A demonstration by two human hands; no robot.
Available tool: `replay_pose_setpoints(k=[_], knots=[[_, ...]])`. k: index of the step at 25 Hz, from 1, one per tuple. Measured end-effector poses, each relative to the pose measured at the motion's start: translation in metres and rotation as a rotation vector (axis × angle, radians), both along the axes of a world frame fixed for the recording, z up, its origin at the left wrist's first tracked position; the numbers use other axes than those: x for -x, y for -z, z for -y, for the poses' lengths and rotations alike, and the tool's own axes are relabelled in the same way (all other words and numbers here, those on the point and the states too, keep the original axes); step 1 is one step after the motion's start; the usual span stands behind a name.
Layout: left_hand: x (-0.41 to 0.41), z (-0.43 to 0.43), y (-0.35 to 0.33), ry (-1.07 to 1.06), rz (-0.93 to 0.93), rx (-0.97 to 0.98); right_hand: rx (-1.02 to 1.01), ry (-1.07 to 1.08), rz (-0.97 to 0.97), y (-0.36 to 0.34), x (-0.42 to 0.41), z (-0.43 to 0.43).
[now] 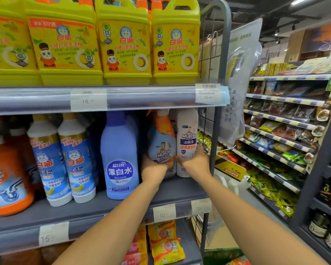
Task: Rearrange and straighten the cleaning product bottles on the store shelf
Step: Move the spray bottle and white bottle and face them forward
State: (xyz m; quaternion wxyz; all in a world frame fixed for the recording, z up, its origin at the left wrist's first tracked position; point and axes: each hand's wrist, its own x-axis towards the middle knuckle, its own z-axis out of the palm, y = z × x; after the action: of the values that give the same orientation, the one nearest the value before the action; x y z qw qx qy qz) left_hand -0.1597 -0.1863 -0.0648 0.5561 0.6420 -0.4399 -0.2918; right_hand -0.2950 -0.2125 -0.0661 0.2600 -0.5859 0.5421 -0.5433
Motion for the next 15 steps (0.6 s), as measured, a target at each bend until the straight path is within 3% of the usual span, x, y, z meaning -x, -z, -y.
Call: replay_pose_setpoints(k=[8,15], knots=[[0.000,-0.002,0.006,0.051,-0.123,0.079,0.100,-0.027,-0.056,0.006,0.004,-0.005],[-0.007,-0.017,-0.001,0.063,-0.258,0.015,0.080,-0.038,-0.113,0.001,0.015,-0.024]])
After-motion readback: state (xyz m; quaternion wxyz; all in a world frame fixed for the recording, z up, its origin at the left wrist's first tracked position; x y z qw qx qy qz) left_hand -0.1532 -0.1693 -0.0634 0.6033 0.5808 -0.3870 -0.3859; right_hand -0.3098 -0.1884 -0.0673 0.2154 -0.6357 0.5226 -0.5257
